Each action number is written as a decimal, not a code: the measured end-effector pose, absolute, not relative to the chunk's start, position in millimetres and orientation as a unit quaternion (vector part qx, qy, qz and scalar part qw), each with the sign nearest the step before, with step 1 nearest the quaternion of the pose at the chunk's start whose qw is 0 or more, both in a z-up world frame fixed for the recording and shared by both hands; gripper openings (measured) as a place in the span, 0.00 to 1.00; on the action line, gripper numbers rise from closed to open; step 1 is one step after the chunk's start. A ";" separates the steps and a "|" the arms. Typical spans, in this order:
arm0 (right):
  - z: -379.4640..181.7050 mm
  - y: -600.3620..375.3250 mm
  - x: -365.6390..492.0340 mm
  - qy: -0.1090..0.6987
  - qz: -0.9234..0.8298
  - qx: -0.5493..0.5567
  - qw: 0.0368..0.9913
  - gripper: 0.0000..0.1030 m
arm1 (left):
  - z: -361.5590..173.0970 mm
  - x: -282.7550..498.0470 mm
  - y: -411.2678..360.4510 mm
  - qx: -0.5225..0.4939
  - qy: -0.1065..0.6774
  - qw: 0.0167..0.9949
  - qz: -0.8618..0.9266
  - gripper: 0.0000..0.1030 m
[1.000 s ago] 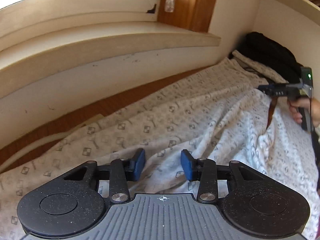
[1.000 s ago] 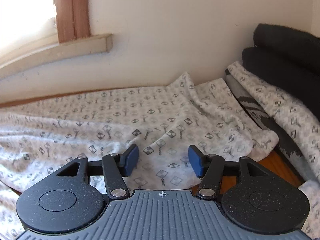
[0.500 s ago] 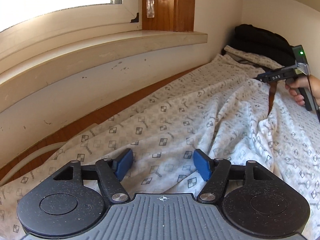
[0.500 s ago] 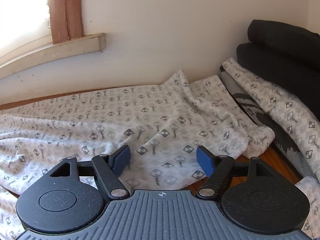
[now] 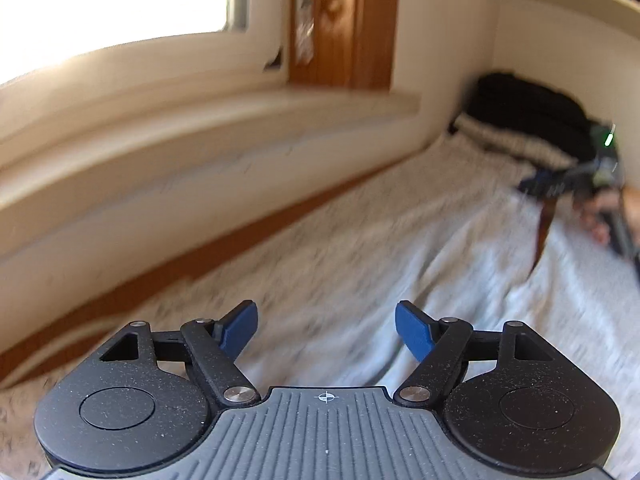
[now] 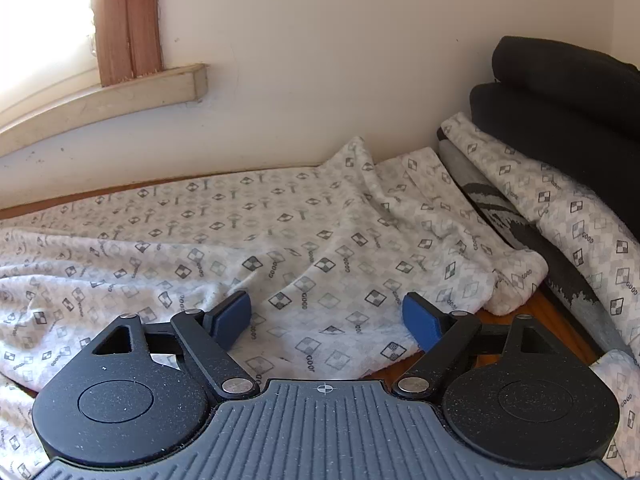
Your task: Fold clothes
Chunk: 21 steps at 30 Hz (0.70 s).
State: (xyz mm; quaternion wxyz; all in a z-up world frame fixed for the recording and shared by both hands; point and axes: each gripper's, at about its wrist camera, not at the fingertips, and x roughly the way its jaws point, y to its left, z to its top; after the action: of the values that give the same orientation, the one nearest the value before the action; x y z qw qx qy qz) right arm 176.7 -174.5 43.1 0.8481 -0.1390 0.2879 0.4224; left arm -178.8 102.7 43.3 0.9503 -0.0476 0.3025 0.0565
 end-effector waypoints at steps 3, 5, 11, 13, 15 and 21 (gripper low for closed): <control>42.9 -174.4 176.8 0.289 0.423 -0.138 0.848 0.81 | 51.0 -165.1 86.8 -0.045 0.294 0.954 0.038 0.84; 43.1 -173.7 176.8 0.289 0.424 -0.139 0.847 0.83 | 48.1 -153.3 75.9 -0.035 0.300 0.953 0.026 0.84; 44.3 -172.5 176.8 0.290 0.427 -0.140 0.845 0.85 | 30.8 -135.9 66.8 -0.044 0.312 0.949 0.017 0.84; 44.8 -172.3 176.9 0.290 0.428 -0.141 0.844 0.86 | 25.7 -132.8 64.1 -0.037 0.319 0.947 0.019 0.84; 44.6 -172.3 176.7 0.291 0.430 -0.141 0.843 0.86 | 20.5 -130.6 61.8 -0.033 0.327 0.944 0.018 0.86; 44.2 -171.7 176.4 0.291 0.433 -0.144 0.841 0.88 | 16.7 -125.4 56.0 -0.016 0.344 0.939 0.018 1.00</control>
State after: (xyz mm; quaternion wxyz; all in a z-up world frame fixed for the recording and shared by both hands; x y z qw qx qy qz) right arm 176.4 -171.7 44.2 0.8413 -0.1435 0.2905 0.4327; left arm -125.4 56.0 16.7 0.9388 -0.0157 0.3436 0.0178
